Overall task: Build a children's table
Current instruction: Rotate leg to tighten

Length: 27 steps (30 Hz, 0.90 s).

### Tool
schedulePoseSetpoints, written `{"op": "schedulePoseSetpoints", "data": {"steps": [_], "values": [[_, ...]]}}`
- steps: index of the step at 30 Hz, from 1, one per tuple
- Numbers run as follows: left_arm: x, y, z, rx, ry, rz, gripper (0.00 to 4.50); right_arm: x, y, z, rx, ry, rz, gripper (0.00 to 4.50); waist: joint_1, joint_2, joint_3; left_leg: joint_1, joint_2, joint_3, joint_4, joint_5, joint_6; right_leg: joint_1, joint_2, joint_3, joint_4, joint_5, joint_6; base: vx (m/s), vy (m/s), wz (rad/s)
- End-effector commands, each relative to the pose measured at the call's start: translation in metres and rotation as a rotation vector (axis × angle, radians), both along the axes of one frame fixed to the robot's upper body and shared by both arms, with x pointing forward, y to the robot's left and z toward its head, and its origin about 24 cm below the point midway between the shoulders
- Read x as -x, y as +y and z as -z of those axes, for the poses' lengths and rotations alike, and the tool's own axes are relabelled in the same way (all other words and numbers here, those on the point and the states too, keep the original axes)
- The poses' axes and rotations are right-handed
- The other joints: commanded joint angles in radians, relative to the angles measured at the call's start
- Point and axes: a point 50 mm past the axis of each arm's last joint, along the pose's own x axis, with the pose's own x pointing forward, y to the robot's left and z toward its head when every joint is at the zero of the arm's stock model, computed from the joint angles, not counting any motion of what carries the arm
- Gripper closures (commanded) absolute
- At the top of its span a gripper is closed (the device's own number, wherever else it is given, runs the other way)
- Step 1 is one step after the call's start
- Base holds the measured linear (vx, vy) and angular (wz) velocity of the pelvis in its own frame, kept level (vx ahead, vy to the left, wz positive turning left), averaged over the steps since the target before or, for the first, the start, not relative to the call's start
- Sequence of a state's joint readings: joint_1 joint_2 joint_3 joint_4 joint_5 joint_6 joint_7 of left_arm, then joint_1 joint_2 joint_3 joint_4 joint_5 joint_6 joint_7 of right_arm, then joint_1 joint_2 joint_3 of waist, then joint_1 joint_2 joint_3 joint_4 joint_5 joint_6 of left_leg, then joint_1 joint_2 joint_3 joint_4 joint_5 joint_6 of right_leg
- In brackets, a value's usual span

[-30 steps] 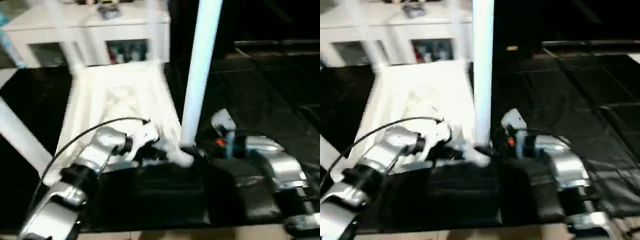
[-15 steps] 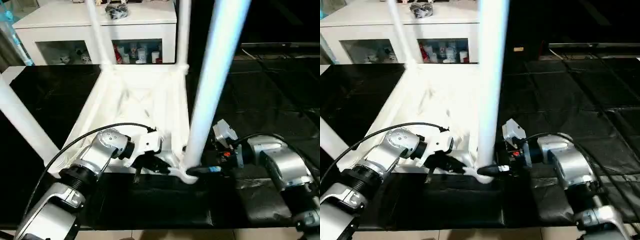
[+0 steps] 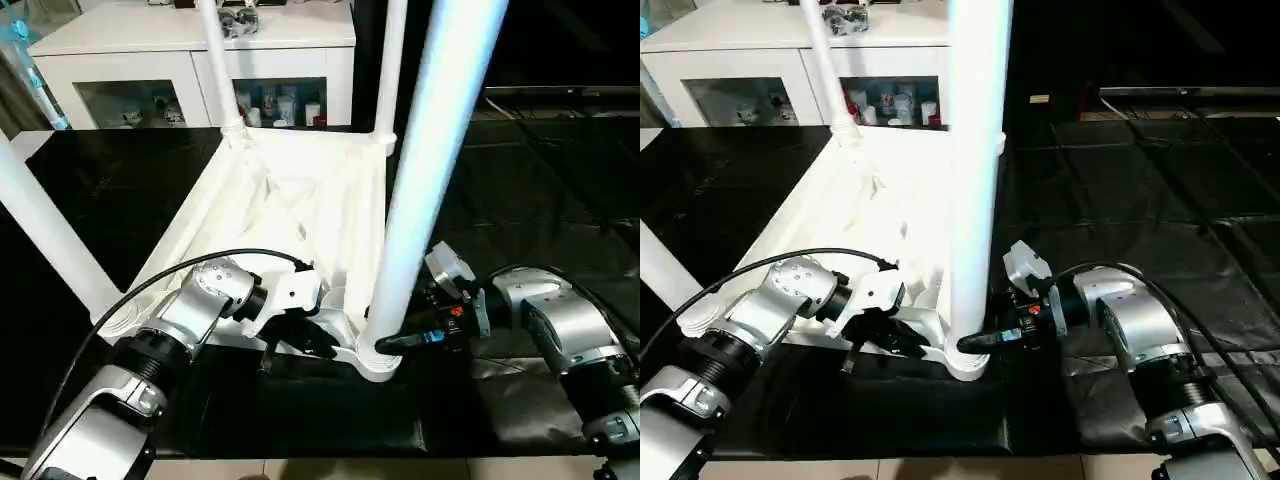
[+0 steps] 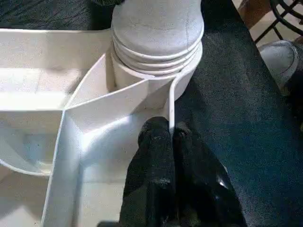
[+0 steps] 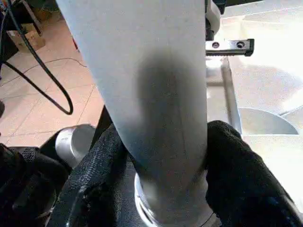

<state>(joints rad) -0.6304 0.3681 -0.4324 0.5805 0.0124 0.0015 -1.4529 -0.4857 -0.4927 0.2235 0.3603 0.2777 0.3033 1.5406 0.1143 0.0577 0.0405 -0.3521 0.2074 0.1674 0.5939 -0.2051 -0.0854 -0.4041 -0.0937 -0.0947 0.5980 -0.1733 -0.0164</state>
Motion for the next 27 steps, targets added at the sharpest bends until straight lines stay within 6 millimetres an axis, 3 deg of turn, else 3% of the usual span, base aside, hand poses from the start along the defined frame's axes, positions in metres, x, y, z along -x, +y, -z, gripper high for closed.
{"op": "schedulePoseSetpoints", "data": {"steps": [1,10,11,13,16,19,20,21,24,27], "values": [[0.002,-0.005,-0.003,-0.005,-0.013,0.046,4.50,0.003,0.005,-0.001,-0.018,0.029,-0.055,2.42,-0.005,-0.019,-0.070,-0.004,0.020,0.006,-0.057,-0.077,0.099,0.063,-0.049,0.045,-0.054,-0.153,-0.232,0.000,0.000,0.00],[-0.005,-0.007,-0.003,0.018,0.001,-0.052,4.50,0.011,0.011,0.003,-0.073,0.041,-0.011,2.44,-0.004,-0.018,-0.070,-0.003,0.020,0.006,-0.057,-0.078,0.096,0.063,-0.047,0.046,-0.055,-0.141,-0.234,0.000,0.000,0.00],[-0.007,-0.009,-0.003,0.023,-0.007,-0.081,4.50,0.010,0.013,0.006,-0.072,0.042,0.041,2.44,-0.003,-0.014,-0.068,-0.003,0.020,0.006,-0.058,-0.087,0.092,0.062,-0.048,0.045,-0.058,-0.161,-0.232,0.000,0.000,0.00],[-0.010,-0.010,-0.002,0.016,-0.017,-0.113,4.50,0.006,0.017,0.009,-0.060,0.036,0.120,2.44,-0.006,-0.015,-0.064,-0.004,0.019,0.005,-0.062,-0.107,0.078,0.063,-0.048,0.045,-0.065,-0.212,-0.213,0.000,0.000,0.00],[-0.022,-0.021,-0.003,0.036,-0.023,-0.288,4.50,-0.003,0.036,0.021,-0.015,-0.005,0.348,2.48,-0.023,-0.014,-0.055,0.002,0.007,0.004,-0.068,-0.174,0.026,0.059,-0.046,0.039,-0.088,-0.407,-0.140,0.000,0.000,0.00],[-0.031,-0.033,-0.007,0.081,-0.023,-0.412,4.50,-0.011,0.050,0.025,0.015,-0.020,0.474,2.49,-0.040,-0.016,-0.051,-0.001,0.000,0.000,-0.070,-0.200,0.013,0.061,-0.047,0.031,-0.102,-0.518,-0.087,-0.035,-0.004,-0.02],[-0.033,-0.037,-0.008,0.093,-0.021,-0.445,4.50,-0.013,0.054,0.026,0.023,-0.019,0.510,2.50,-0.052,-0.014,-0.049,-0.002,-0.002,0.001,-0.069,-0.205,0.014,0.055,-0.043,0.031,-0.107,-0.530,-0.079,0.000,0.000,0.00],[-0.034,-0.038,-0.008,0.098,-0.020,-0.459,4.50,-0.015,0.056,0.026,0.026,-0.019,0.527,2.51,-0.063,-0.014,-0.051,0.002,-0.003,-0.001,-0.068,-0.222,0.016,0.054,-0.042,0.028,-0.109,-0.539,-0.077,0.000,0.000,0.00],[-0.043,-0.051,-0.014,0.142,-0.026,-0.575,4.50,-0.026,0.070,0.026,0.047,-0.028,0.669,2.51,-0.079,-0.014,-0.055,-0.005,-0.002,-0.004,-0.070,-0.211,0.030,0.057,-0.041,0.028,-0.104,-0.471,-0.099,0.000,0.000,0.00],[-0.048,-0.060,-0.018,0.167,-0.035,-0.654,4.50,-0.034,0.083,0.022,0.053,-0.038,0.776,2.51,-0.086,-0.014,-0.058,-0.005,-0.002,-0.002,-0.068,-0.191,0.038,0.057,-0.041,0.031,-0.100,-0.429,-0.119,0.000,0.000,0.00]]}}
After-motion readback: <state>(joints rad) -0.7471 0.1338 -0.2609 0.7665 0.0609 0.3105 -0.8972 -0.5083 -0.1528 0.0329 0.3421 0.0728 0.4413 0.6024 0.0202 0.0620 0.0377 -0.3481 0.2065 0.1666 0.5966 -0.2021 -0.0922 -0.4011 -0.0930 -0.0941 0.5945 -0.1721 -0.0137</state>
